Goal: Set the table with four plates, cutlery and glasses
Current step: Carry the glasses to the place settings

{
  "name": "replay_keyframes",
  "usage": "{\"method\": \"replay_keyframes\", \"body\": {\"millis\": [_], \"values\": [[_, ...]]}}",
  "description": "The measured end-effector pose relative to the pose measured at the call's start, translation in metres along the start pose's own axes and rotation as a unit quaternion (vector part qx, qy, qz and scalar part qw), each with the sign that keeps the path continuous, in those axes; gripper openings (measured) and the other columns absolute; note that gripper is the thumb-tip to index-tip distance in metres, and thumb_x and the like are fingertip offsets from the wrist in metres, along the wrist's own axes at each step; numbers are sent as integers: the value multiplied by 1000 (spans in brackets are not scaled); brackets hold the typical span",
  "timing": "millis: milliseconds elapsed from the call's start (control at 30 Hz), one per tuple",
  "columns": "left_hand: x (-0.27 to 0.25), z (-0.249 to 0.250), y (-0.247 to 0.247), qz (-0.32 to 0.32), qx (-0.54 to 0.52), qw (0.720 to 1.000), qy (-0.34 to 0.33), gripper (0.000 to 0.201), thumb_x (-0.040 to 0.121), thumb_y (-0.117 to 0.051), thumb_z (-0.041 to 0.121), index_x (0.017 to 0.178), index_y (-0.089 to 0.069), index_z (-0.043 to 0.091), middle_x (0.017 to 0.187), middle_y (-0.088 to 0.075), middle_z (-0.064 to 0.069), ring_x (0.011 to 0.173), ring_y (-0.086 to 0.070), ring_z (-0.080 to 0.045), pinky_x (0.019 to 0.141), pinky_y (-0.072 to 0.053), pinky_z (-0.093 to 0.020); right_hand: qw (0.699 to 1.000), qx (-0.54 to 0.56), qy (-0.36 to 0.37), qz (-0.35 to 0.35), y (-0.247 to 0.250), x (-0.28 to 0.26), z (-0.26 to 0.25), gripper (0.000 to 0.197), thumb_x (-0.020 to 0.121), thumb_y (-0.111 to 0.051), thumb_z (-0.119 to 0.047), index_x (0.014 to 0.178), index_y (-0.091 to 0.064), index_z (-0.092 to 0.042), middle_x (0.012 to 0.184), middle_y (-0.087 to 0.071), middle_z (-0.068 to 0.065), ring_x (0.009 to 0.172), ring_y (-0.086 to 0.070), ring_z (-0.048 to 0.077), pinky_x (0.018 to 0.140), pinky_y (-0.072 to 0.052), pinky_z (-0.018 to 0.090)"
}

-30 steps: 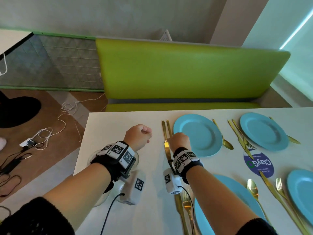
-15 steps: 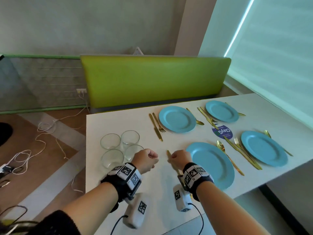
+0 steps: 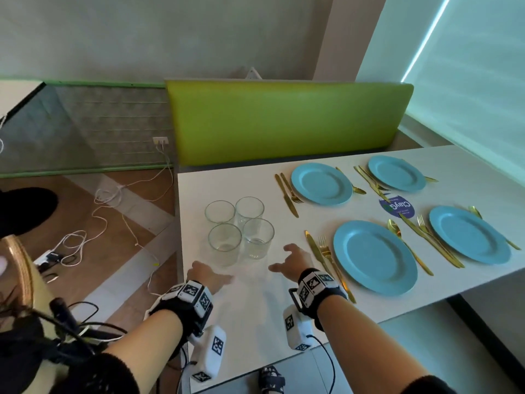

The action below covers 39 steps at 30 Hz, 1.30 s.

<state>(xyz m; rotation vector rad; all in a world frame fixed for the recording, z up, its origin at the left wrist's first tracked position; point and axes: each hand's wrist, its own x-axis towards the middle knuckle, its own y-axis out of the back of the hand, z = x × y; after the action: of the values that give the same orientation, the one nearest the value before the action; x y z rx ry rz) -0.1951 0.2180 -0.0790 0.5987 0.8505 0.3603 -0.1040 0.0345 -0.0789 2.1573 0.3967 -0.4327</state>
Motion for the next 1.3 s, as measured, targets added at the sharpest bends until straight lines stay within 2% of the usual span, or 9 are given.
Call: {"method": "replay_keyframes", "body": {"millis": [67, 133, 233, 300, 433, 600, 800, 1000, 1300], "values": [[10, 3, 2, 46, -65, 996, -38, 99, 62, -86, 33, 138, -32, -3, 139, -46, -19, 128, -47, -31, 101, -43, -35, 1000, 18, 6, -6, -7, 6, -7, 83, 70, -81, -33, 139, -37, -16, 134, -51, 11, 124, -49, 24, 104, -43, 34], [21, 6, 0, 62, -105, 991, -64, 97, 60, -87, 24, 138, -35, 0, 138, -47, -17, 128, -46, -29, 103, -41, -34, 1000, 22, 19, -5, -14, 13, -12, 92, 68, -82, -33, 143, -30, -15, 138, -47, 11, 128, -45, 24, 107, -40, 34], [33, 8, -6, 59, -131, 985, -94, 100, 53, -89, 25, 136, -37, 4, 135, -50, -14, 124, -48, -29, 103, -42, -38, 999, 25, 46, 3, -22, 22, -18, 98, 66, -83, -34, 144, -27, -15, 139, -46, 9, 128, -45, 22, 105, -38, 31], [40, 7, -10, 58, -145, 982, -108, 107, 53, -89, 27, 141, -32, 8, 140, -47, -13, 128, -46, -29, 107, -40, -40, 997, 40, 61, 13, -26, 28, -23, 98, 64, -84, -33, 142, -29, -16, 138, -47, 7, 127, -45, 22, 104, -38, 30], [48, 7, -15, 56, -175, 974, -130, 106, 60, -88, 22, 146, -27, 15, 146, -43, -8, 135, -40, -26, 111, -35, -35, 994, 70, 76, 41, -35, 39, -26, 94, 59, -87, -32, 137, -36, -17, 131, -53, 3, 122, -49, 21, 100, -40, 28], [51, 7, -17, 61, -202, 965, -157, 92, 60, -88, 17, 138, -39, 18, 140, -50, -3, 128, -48, -22, 105, -40, -31, 991, 80, 86, 62, -41, 44, -24, 83, 61, -86, -28, 130, -43, -17, 127, -57, 1, 118, -53, 19, 93, -40, 22], [45, 6, -18, 56, -177, 966, -179, 84, 59, -86, 18, 132, -45, 18, 135, -54, -2, 123, -53, -22, 98, -42, -27, 991, 75, 73, 82, -37, 39, -21, 77, 60, -84, -30, 125, -45, -18, 123, -58, 2, 113, -54, 20, 88, -43, 24], [24, 38, -27, 17, -151, 962, -226, 86, 59, -87, 21, 133, -45, 18, 133, -56, -2, 122, -53, -20, 94, -37, -21, 985, 96, 37, 137, 18, 28, -2, 75, 61, -83, -29, 124, -45, -16, 121, -57, 5, 112, -53, 23, 90, -43, 27], [-5, 155, -62, -27, -121, 937, -328, 82, 61, -86, 26, 131, -45, 15, 128, -59, -5, 118, -55, -23, 89, -39, -21, 959, 116, -38, 257, 148, 39, 57, 70, 65, -82, -33, 121, -46, -15, 123, -57, 10, 115, -52, 27, 91, -43, 29]]}}
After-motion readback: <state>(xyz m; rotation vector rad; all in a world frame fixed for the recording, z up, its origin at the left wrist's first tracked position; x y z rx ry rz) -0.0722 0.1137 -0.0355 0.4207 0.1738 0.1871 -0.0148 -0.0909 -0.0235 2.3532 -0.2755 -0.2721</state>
